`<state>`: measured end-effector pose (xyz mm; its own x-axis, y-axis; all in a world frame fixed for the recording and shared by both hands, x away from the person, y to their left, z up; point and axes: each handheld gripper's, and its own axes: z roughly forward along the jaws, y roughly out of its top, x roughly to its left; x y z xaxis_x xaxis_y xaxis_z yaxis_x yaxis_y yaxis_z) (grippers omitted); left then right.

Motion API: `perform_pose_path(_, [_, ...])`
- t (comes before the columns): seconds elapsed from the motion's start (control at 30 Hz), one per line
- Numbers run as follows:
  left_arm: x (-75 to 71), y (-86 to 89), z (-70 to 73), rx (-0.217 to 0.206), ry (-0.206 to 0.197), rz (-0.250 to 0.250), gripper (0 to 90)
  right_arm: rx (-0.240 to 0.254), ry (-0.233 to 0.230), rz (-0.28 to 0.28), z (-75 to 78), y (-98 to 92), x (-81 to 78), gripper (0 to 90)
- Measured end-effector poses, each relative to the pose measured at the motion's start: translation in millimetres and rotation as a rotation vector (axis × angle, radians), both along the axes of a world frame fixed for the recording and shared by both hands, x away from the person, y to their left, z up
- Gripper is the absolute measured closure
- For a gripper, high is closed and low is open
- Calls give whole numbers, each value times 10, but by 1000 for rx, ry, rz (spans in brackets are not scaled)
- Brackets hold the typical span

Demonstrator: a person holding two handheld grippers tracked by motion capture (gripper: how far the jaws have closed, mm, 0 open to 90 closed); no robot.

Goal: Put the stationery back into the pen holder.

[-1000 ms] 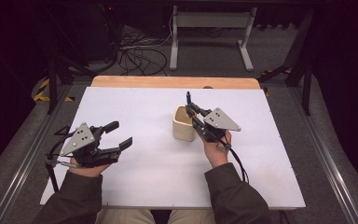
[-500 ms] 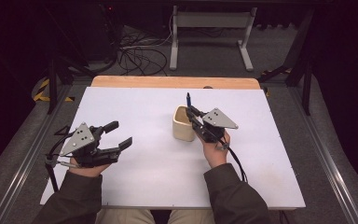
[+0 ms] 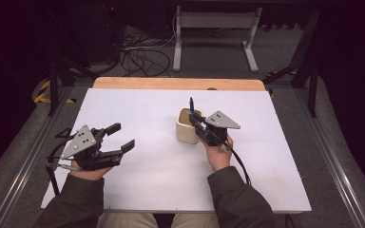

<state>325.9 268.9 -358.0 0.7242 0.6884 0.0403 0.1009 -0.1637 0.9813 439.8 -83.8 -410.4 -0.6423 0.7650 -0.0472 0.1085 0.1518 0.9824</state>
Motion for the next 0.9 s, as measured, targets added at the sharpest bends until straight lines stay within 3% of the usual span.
perform_pose_path(0.9, [1, -5, -6, 5, -1, -3, 279, -6, 31, 6, -56, 6, 46, 787])
